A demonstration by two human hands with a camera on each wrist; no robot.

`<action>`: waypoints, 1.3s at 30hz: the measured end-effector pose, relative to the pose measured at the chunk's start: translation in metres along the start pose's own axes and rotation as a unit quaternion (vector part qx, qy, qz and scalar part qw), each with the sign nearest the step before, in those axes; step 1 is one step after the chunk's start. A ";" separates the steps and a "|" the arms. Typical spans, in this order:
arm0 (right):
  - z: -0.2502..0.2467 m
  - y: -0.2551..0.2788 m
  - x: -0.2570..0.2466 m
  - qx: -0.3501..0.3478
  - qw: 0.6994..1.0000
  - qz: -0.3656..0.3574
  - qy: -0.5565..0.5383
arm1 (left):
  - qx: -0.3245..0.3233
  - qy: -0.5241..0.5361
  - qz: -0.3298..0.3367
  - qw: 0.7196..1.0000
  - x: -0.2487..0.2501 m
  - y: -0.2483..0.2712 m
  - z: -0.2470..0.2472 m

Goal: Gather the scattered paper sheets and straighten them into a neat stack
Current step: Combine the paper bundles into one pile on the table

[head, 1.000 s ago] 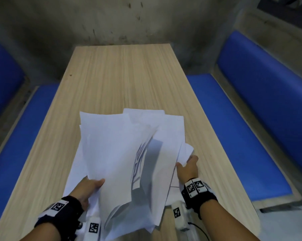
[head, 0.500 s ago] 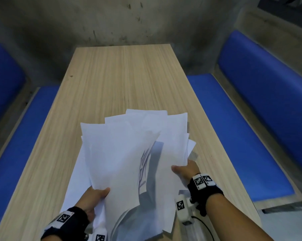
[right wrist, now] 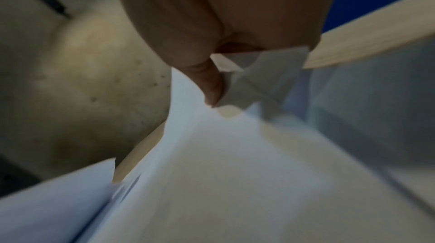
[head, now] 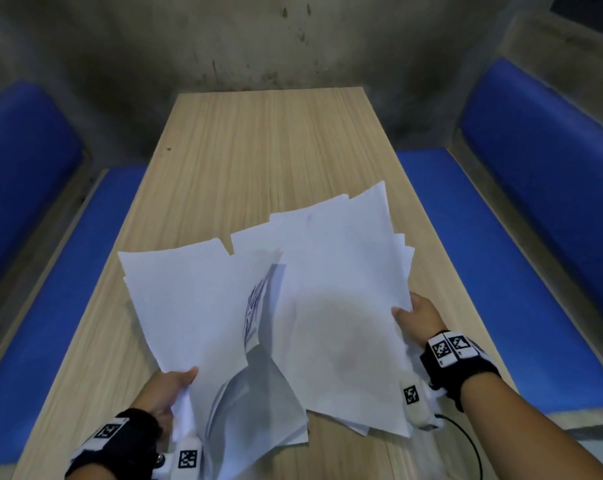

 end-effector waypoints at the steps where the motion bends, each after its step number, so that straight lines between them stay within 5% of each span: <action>1: -0.002 -0.003 -0.002 0.013 1.000 -0.004 -0.001 | -0.004 0.001 0.001 1.000 0.003 0.003 0.002; 13: -0.079 -0.050 -0.091 0.142 0.984 -0.108 0.011 | 0.051 -0.083 0.094 0.991 0.009 -0.003 -0.002; 17: -0.112 -0.066 -0.103 0.194 0.976 -0.094 -0.020 | 0.074 -0.110 0.115 0.984 0.008 -0.007 -0.003; 30: -0.141 -0.061 -0.144 0.268 0.946 -0.081 -0.164 | 0.108 -0.166 0.173 0.965 0.010 -0.001 0.002; 39: -0.163 -0.067 -0.172 0.296 0.927 -0.140 -0.182 | 0.104 -0.163 0.187 0.963 0.010 0.000 0.003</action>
Point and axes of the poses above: each hand's wrist, its own y-axis away from the middle knuckle, its own z-axis out of the palm, x = y × z, the point moved 7 cm from there along -y, towards the middle knuckle, and after that the axes turned 9 degrees about x, right-handed, at the moved point
